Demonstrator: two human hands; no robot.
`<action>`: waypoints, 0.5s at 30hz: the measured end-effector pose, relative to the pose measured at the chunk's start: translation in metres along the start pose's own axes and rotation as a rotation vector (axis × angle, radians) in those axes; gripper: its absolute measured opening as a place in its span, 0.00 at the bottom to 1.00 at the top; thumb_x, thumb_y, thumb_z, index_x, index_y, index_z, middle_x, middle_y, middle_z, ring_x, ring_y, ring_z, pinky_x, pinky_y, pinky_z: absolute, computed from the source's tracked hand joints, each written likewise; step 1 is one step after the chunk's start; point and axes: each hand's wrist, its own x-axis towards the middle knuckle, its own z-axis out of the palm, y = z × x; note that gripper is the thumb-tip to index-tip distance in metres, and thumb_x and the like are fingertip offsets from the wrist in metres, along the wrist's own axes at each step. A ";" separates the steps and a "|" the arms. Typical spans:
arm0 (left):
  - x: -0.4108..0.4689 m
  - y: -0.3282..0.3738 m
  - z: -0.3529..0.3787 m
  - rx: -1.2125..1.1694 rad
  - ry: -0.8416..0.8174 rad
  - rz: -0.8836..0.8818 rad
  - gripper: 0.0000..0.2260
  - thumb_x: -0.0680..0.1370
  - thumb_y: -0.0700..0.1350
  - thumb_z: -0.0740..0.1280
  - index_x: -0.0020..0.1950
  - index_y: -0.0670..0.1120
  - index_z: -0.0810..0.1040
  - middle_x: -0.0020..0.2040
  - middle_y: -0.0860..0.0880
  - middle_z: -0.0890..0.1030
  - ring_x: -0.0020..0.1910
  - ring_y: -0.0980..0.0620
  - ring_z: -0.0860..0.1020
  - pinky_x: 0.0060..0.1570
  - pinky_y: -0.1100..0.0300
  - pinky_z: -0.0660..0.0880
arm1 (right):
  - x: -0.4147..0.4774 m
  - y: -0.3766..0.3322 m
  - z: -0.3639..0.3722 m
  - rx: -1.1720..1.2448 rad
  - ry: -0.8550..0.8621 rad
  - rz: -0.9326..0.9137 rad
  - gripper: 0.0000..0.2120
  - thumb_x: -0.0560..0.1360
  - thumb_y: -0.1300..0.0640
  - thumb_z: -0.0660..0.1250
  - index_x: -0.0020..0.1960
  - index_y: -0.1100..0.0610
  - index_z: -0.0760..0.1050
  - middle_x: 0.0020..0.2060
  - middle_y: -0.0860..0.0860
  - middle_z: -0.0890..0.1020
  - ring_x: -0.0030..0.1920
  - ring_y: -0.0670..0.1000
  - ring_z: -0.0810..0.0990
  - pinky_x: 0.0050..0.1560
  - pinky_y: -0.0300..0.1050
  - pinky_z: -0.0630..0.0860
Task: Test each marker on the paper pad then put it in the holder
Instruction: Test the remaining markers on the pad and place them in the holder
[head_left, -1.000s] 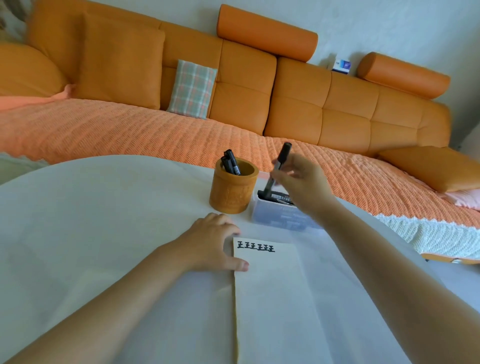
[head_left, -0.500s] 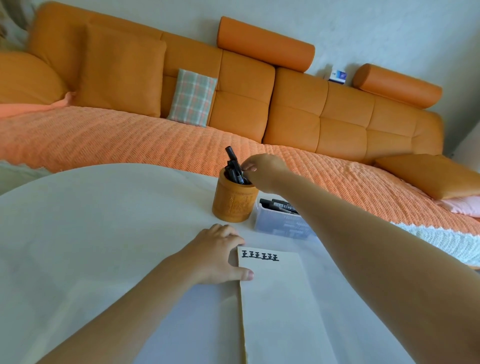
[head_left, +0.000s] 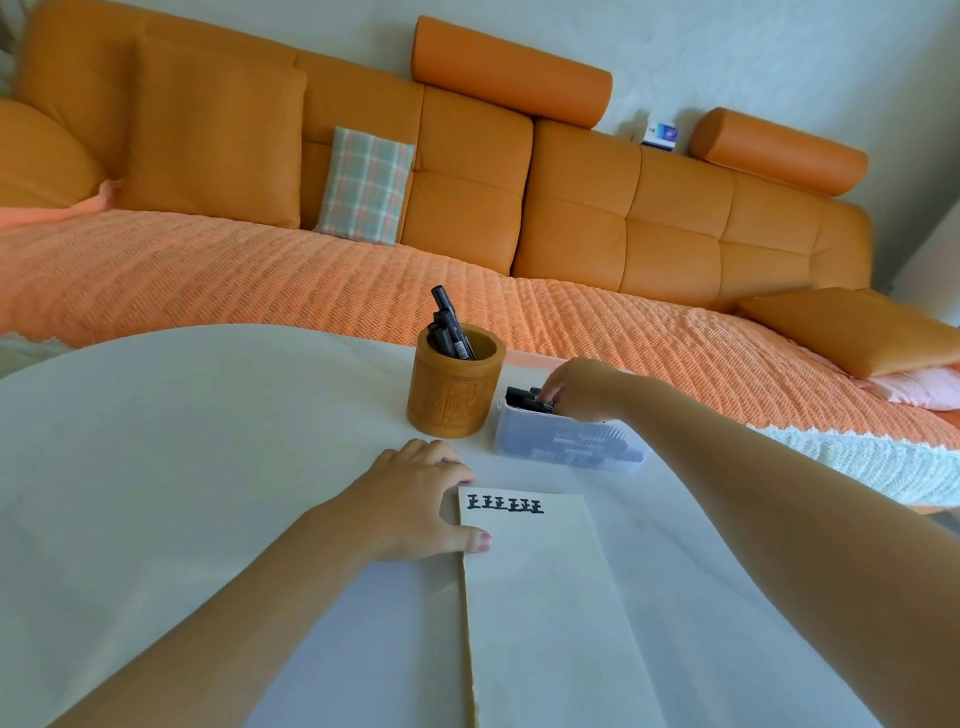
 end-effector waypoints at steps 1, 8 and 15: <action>0.000 0.000 0.000 -0.002 -0.004 -0.002 0.35 0.71 0.71 0.64 0.74 0.57 0.65 0.71 0.59 0.63 0.71 0.56 0.59 0.71 0.53 0.58 | 0.000 0.000 0.000 0.011 -0.008 -0.008 0.22 0.78 0.66 0.58 0.64 0.49 0.80 0.66 0.52 0.78 0.65 0.56 0.75 0.64 0.49 0.74; 0.001 -0.001 0.000 0.007 -0.002 -0.010 0.35 0.71 0.71 0.64 0.74 0.58 0.65 0.71 0.59 0.63 0.71 0.56 0.59 0.70 0.53 0.59 | 0.004 -0.003 -0.002 -0.047 -0.098 -0.016 0.17 0.81 0.58 0.60 0.67 0.52 0.77 0.65 0.53 0.78 0.64 0.56 0.75 0.61 0.47 0.73; 0.002 0.002 -0.005 0.003 0.062 -0.010 0.30 0.72 0.69 0.64 0.71 0.58 0.68 0.70 0.60 0.66 0.69 0.57 0.62 0.68 0.53 0.63 | -0.012 -0.002 -0.005 0.248 0.233 -0.102 0.09 0.82 0.51 0.61 0.61 0.47 0.75 0.53 0.51 0.81 0.45 0.55 0.81 0.45 0.51 0.80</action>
